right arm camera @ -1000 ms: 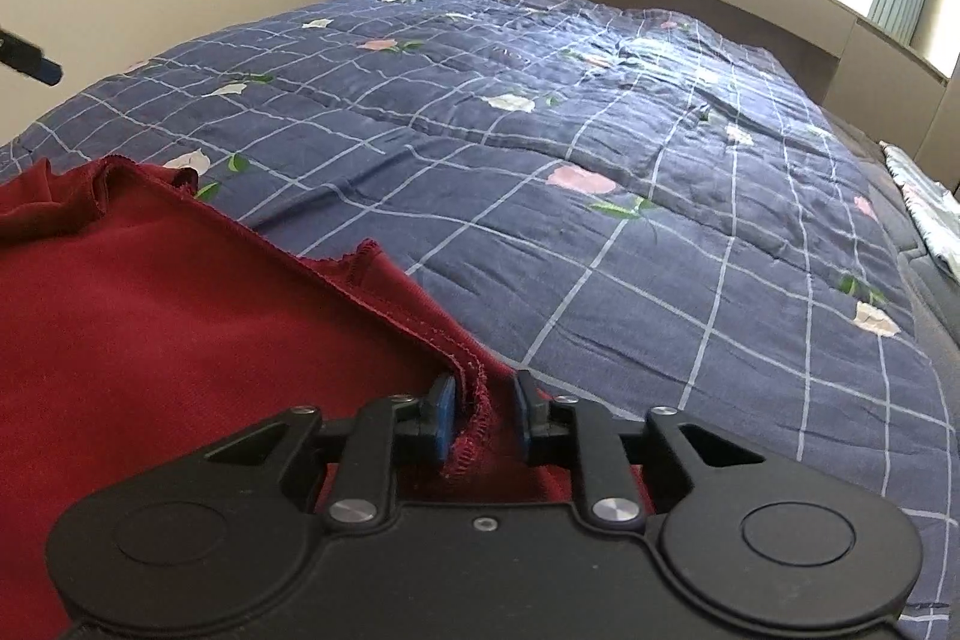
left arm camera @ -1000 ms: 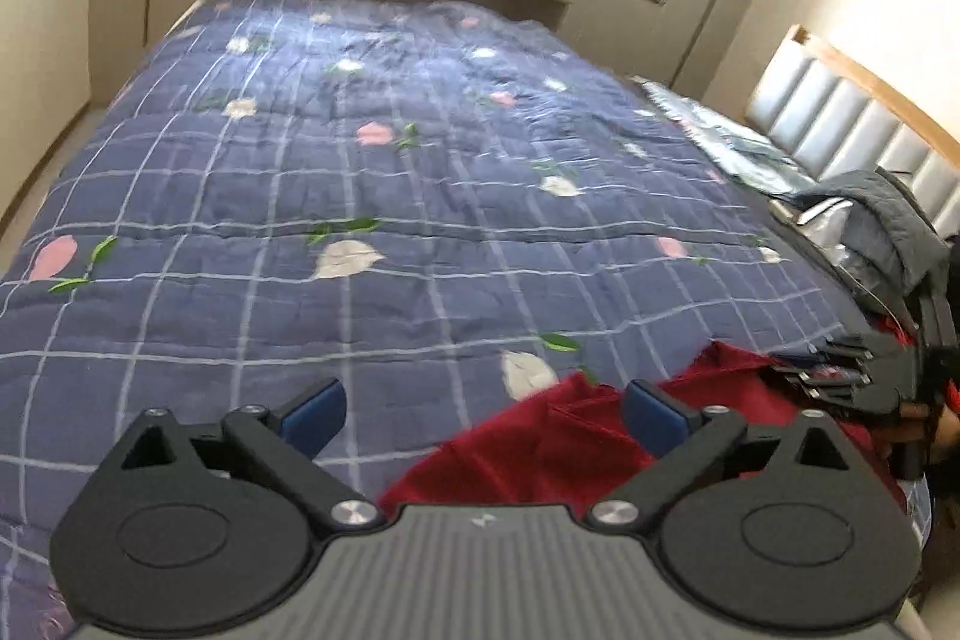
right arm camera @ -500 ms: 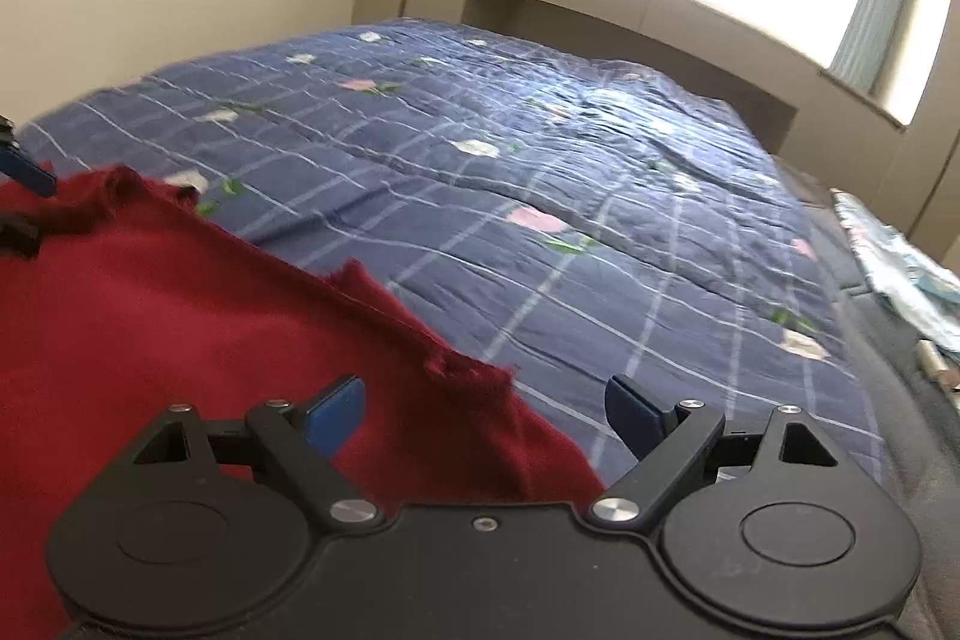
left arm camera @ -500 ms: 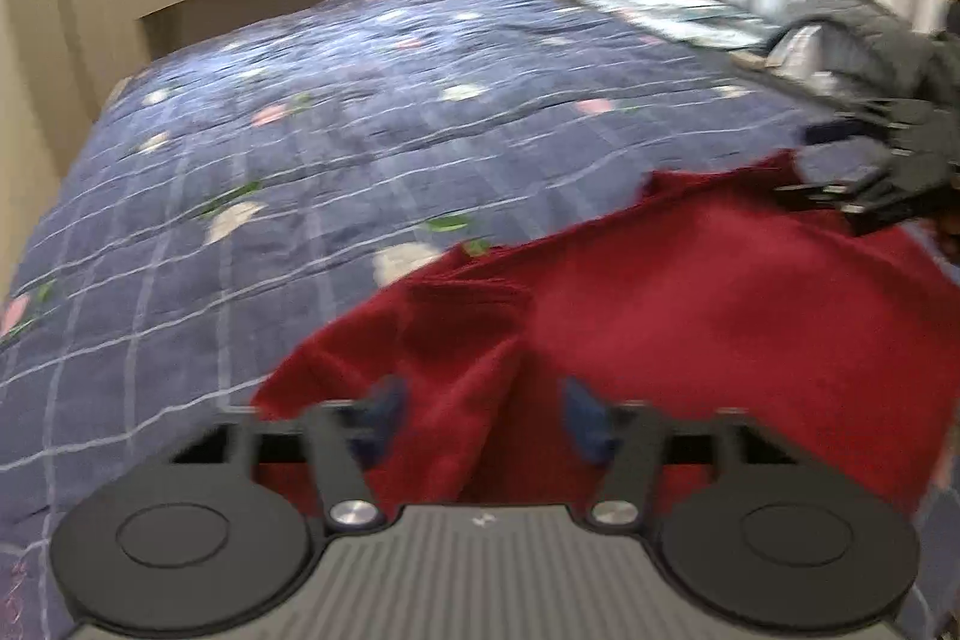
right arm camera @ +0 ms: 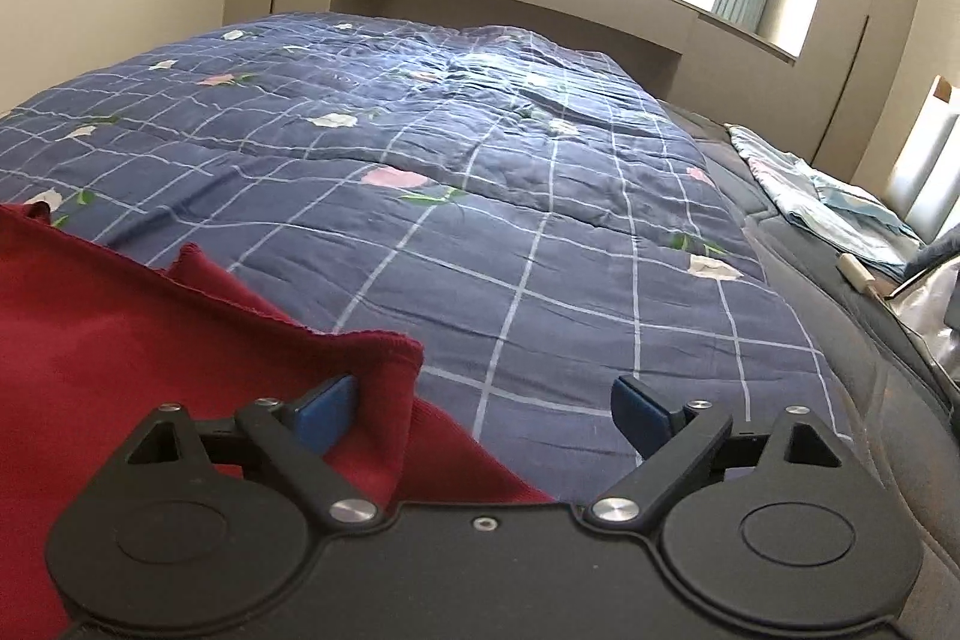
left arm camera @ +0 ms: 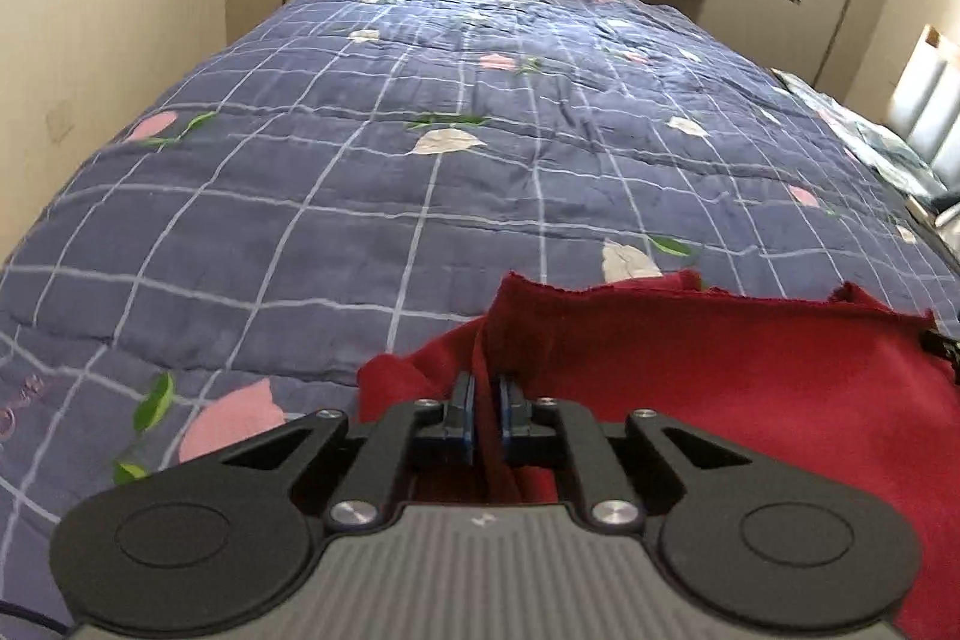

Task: Fold small clothes

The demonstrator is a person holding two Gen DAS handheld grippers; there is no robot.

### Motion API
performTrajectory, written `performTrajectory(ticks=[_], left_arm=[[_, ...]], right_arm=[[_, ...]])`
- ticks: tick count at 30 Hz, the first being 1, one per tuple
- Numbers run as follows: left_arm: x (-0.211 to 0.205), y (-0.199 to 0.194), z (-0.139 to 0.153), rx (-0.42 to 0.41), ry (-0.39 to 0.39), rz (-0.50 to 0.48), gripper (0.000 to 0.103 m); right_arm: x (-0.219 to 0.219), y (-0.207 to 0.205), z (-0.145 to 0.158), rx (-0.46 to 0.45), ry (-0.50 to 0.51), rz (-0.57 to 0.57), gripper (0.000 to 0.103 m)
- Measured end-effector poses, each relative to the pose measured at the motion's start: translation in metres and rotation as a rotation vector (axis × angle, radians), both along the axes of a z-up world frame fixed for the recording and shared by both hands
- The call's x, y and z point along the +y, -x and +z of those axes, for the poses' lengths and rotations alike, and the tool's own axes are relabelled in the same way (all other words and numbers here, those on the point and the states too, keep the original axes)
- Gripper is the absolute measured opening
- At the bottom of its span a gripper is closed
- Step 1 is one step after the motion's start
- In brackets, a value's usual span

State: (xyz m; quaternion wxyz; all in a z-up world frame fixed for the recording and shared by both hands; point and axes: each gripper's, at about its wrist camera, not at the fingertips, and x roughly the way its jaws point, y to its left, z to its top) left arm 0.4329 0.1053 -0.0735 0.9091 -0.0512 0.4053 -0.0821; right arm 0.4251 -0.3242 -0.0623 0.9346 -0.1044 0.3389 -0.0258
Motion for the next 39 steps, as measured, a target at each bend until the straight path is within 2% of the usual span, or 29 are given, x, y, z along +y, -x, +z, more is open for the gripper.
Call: performTrajectory(ticks=[1,4,5,6,7,9,11,13,16,23,26,32,34,36,39], left_arm=[[0.001,0.0,0.0,-0.002,0.011,0.008,0.014],[0.007,0.0,0.002,0.006,0.062,0.025,0.03],[0.009,0.001,0.004,0.006,0.082,0.028,0.041],[0.012,0.003,0.007,0.004,0.104,0.029,0.056],[0.013,0.007,0.012,-0.006,0.115,0.039,0.064],[0.013,0.016,0.022,-0.046,0.093,0.071,0.093],[0.013,0.029,0.031,-0.109,0.039,0.103,0.102],[0.014,0.041,0.037,-0.141,0.012,0.117,0.102],[0.019,0.059,0.041,-0.132,0.016,0.155,0.102],[0.028,0.132,0.017,-0.13,0.152,0.271,0.102],[0.022,0.148,0.006,-0.118,0.177,0.278,0.102],[0.012,0.163,-0.017,-0.16,0.205,0.31,0.103],[0.009,0.166,-0.023,-0.19,0.178,0.308,0.103],[0.003,0.165,-0.025,-0.198,0.115,0.283,0.103],[-0.005,0.166,-0.028,-0.216,0.069,0.275,0.103]], right_arm=[[0.001,0.0,0.0,-0.002,0.004,-0.003,0.094],[0.001,0.002,0.006,-0.011,0.003,-0.001,0.095],[0.001,0.004,0.009,-0.017,0.003,-0.003,0.095],[0.002,0.007,0.014,-0.027,0.002,-0.007,0.097],[0.002,0.009,0.017,-0.037,0.0,-0.009,0.1],[0.003,0.017,0.027,-0.063,-0.005,-0.004,0.102],[0.008,0.025,0.037,-0.084,-0.007,0.007,0.102],[0.016,0.033,0.045,-0.101,-0.002,0.028,0.102],[0.035,0.042,0.052,-0.11,-0.004,0.07,0.102],[0.106,0.047,0.043,-0.103,-0.019,0.195,0.102],[0.138,0.041,0.035,-0.084,0.019,0.229,0.102],[0.177,0.029,0.017,-0.062,0.092,0.255,0.102],[0.183,0.027,0.008,-0.051,0.108,0.252,0.102],[0.188,0.027,-0.004,-0.044,0.141,0.252,0.102],[0.185,0.029,-0.012,-0.057,0.127,0.246,0.102]])
